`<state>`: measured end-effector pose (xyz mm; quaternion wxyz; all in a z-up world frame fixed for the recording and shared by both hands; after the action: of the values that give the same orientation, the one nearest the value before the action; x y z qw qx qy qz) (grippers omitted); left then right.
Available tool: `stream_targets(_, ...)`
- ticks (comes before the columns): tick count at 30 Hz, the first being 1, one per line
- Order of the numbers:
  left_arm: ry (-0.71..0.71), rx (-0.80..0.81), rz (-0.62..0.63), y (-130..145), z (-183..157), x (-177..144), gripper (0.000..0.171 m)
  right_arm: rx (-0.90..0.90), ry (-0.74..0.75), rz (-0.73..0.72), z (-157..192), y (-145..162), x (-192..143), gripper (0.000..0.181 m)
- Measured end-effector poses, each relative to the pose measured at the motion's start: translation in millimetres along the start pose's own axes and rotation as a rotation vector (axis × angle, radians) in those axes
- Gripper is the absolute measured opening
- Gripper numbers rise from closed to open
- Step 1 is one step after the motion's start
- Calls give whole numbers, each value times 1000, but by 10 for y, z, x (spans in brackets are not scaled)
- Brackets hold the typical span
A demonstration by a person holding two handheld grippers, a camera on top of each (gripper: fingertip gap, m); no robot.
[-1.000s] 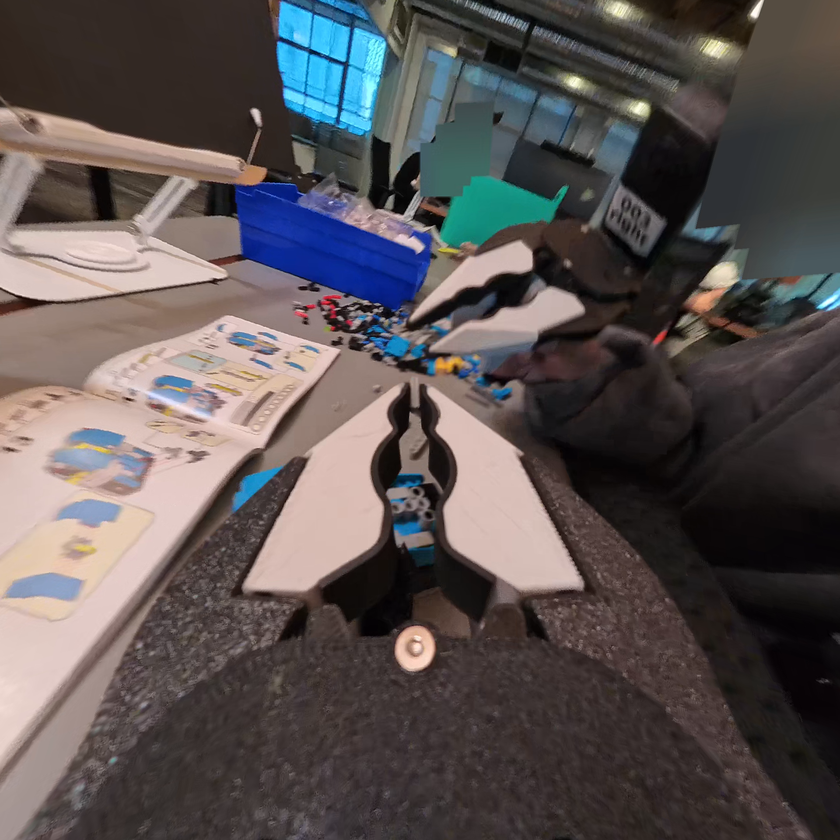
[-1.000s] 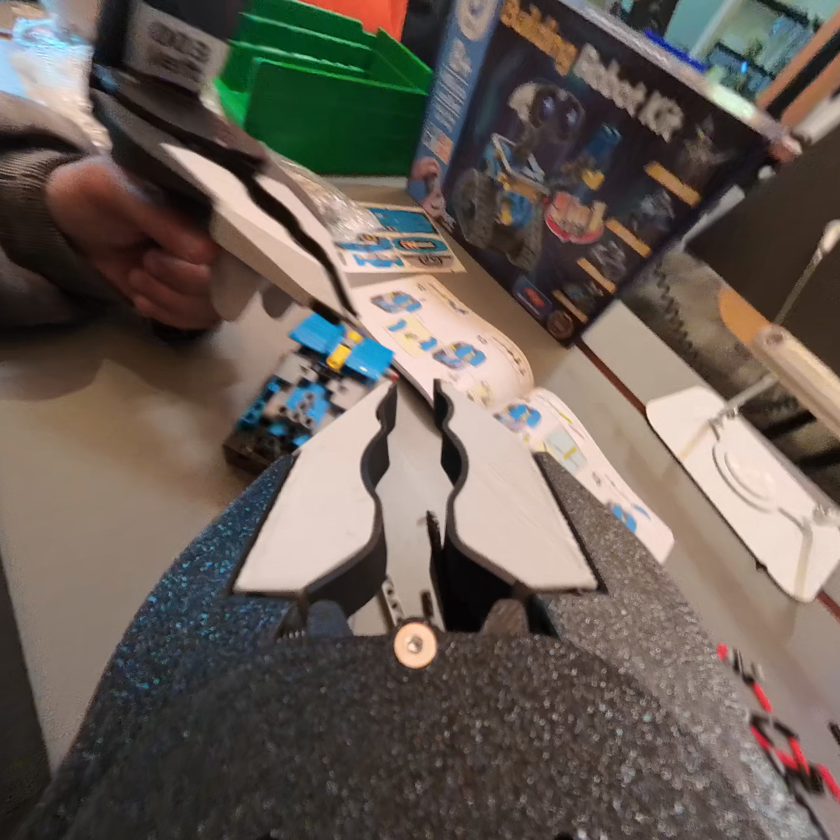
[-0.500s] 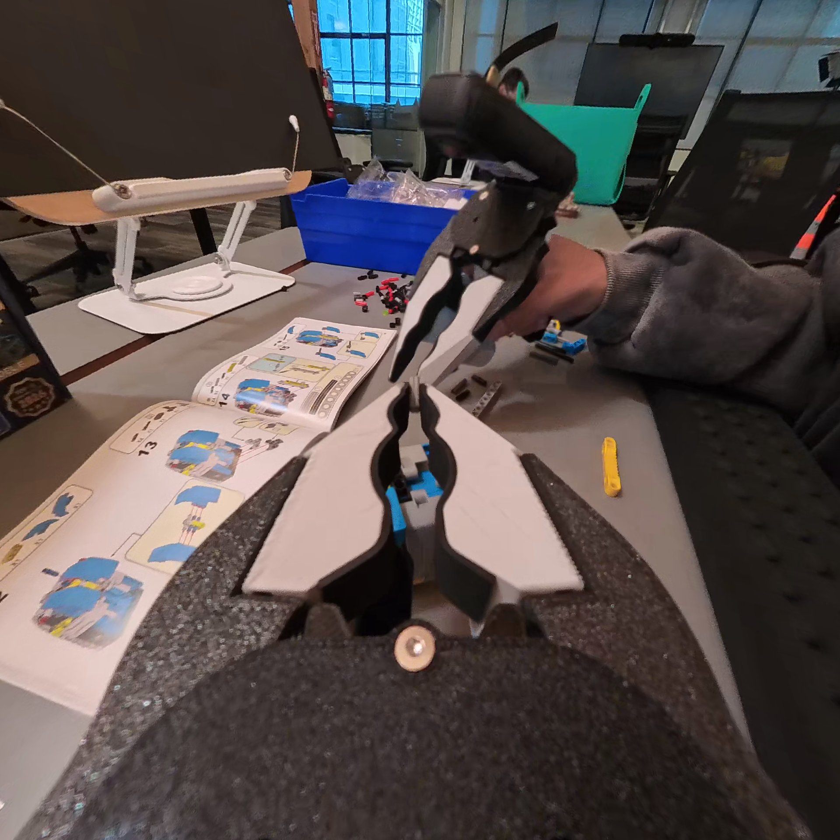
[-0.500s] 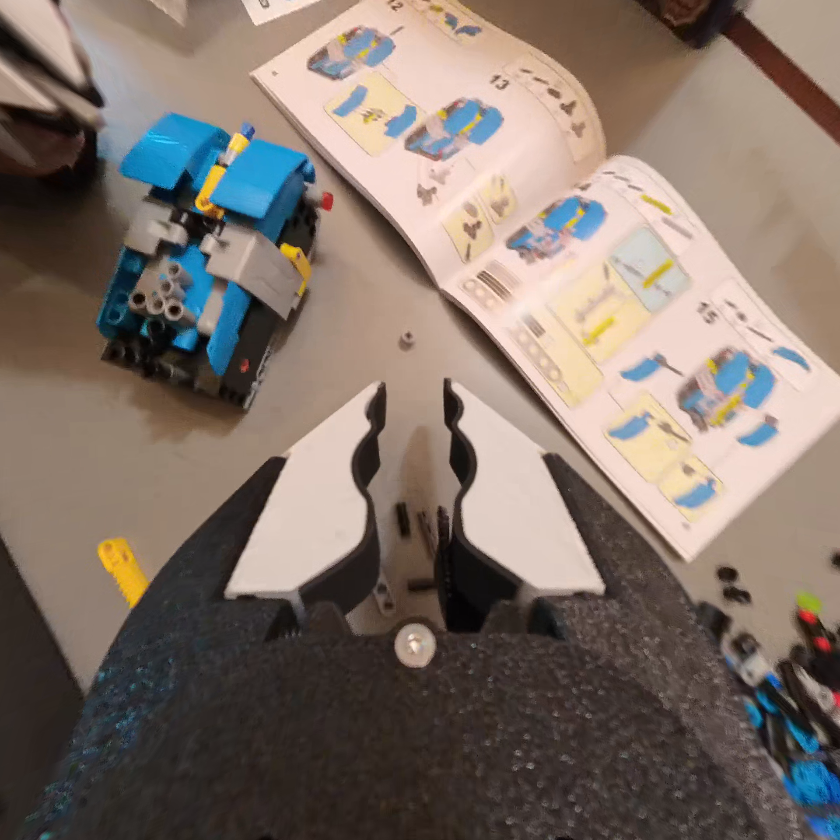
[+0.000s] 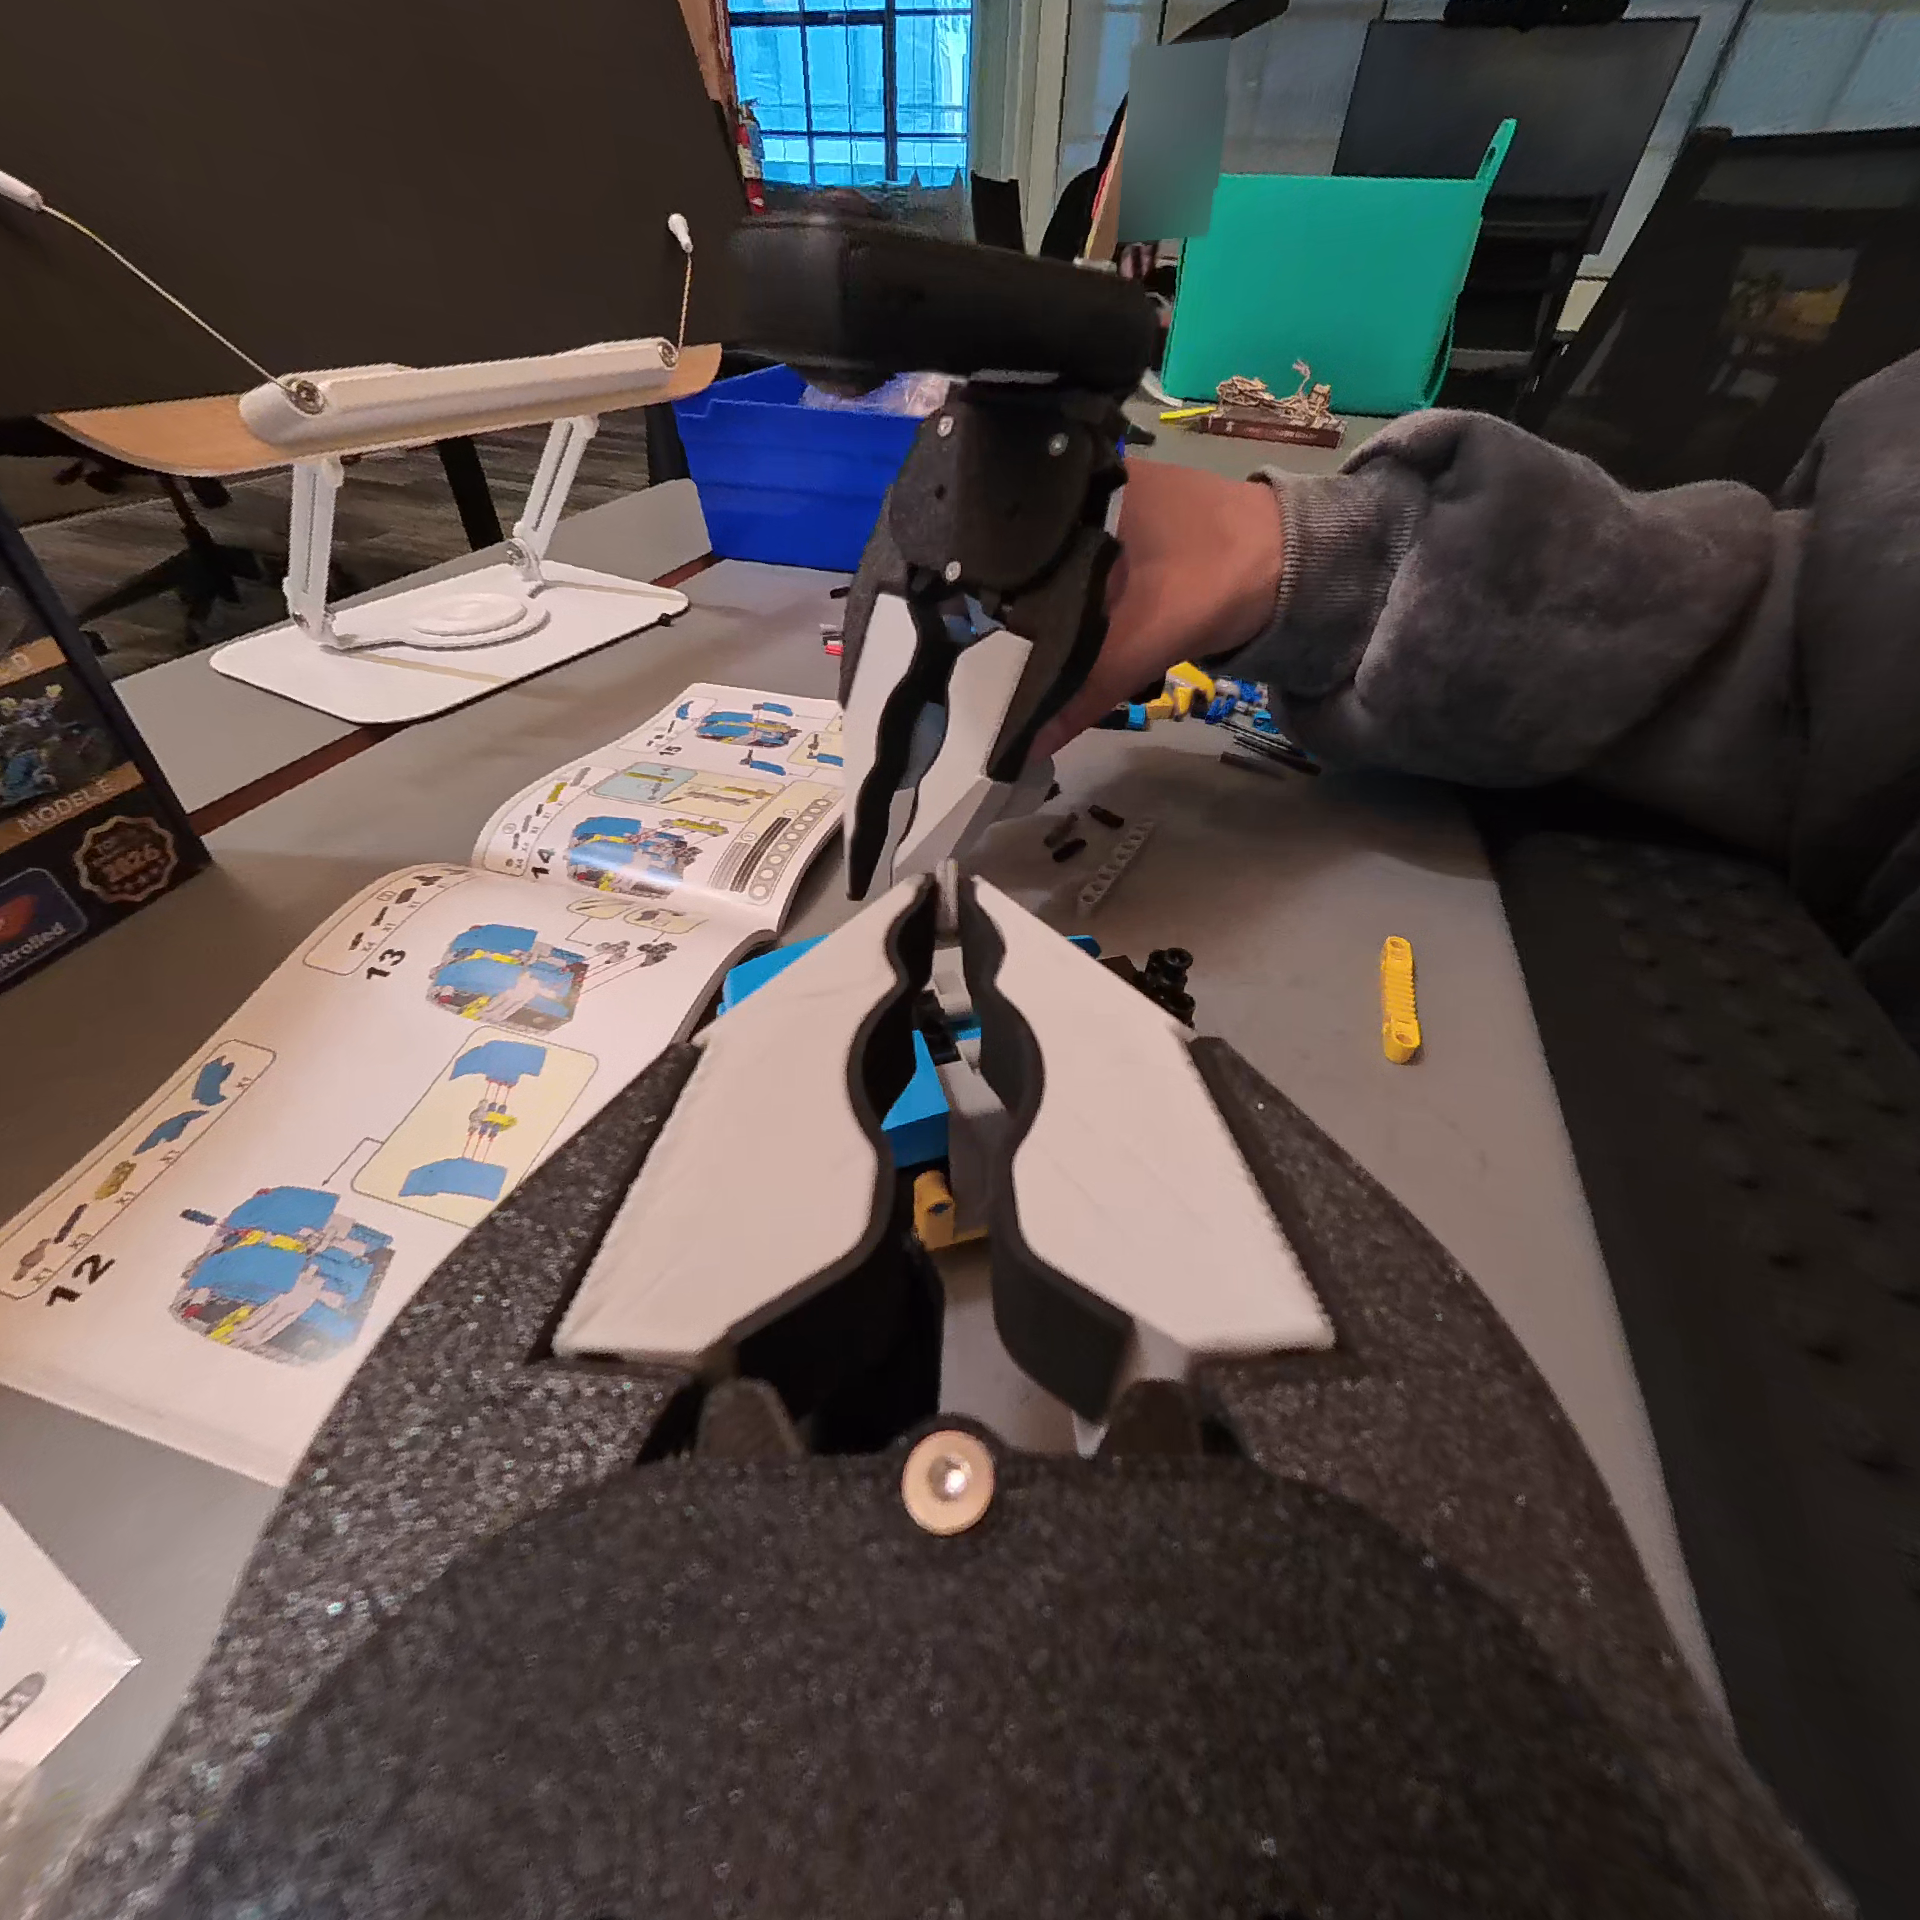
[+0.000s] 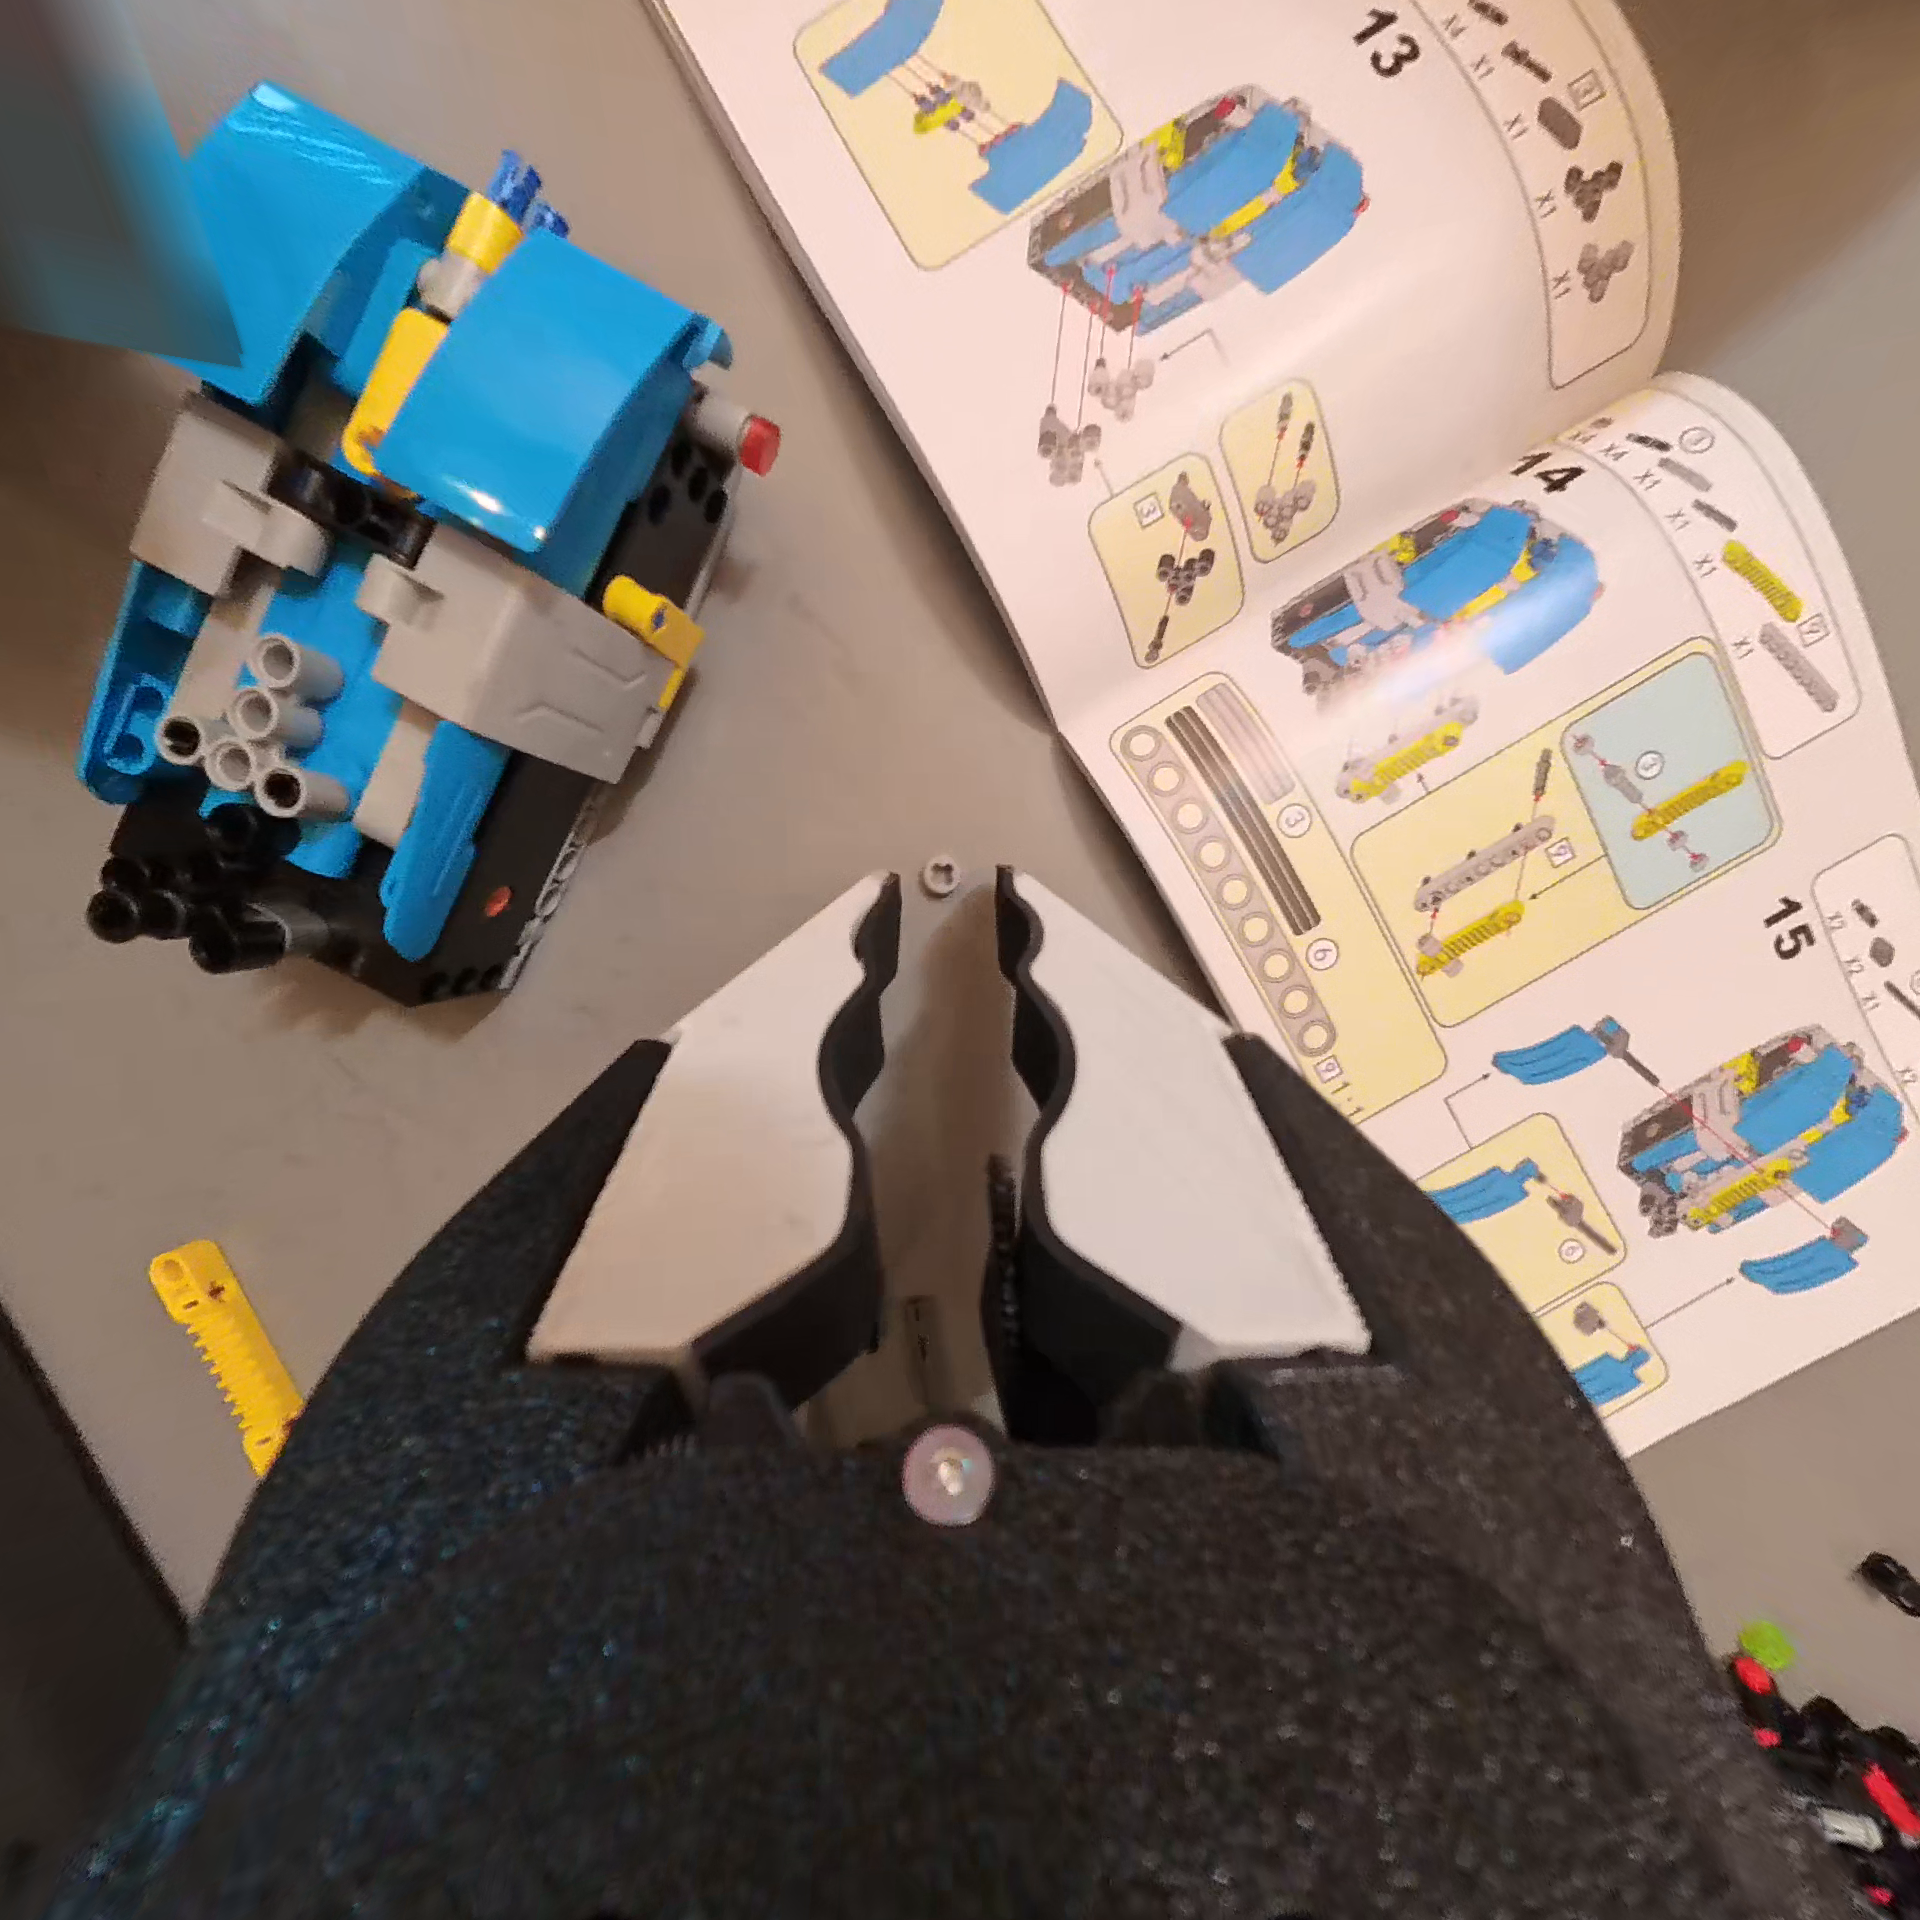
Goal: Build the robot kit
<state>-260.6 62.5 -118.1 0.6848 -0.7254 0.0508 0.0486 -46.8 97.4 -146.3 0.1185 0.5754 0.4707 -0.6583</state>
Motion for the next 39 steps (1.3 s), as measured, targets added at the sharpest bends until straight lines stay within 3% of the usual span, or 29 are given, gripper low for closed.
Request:
stream_targets(11, 34, -21, -17, -7, -4, 1, 3, -54, 22, 18, 33, -17, 65, 6)
stream_targets(13, 82, -66, -70, -41, -6, -28, 3, -34, -37, -132, 104, -98, -66, 6)
stream_targets(17, 188, -186, -214, -124, 16, -110, 3, 18, -317, -627, 449, -352, -582, 6)
stream_targets(22, 254, -254, -307, -169, 31, -166, 3, 91, -433, -822, 612, -468, -760, 6)
stream_targets(39, 311, -347, -387, -195, 68, -208, 3, 95, -433, -843, 648, -543, -719, 6)
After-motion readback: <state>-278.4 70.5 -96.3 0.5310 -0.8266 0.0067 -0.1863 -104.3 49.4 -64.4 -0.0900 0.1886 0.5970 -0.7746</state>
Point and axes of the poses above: each gripper's, where its closed fingertips meet, x out along the fingers, y out of its underside, z = x × y across the jaws, the point moved 9 cm from there along -x, back along the fingers, and after that the axes turned 9 degrees about y, right-handed, at the moved point
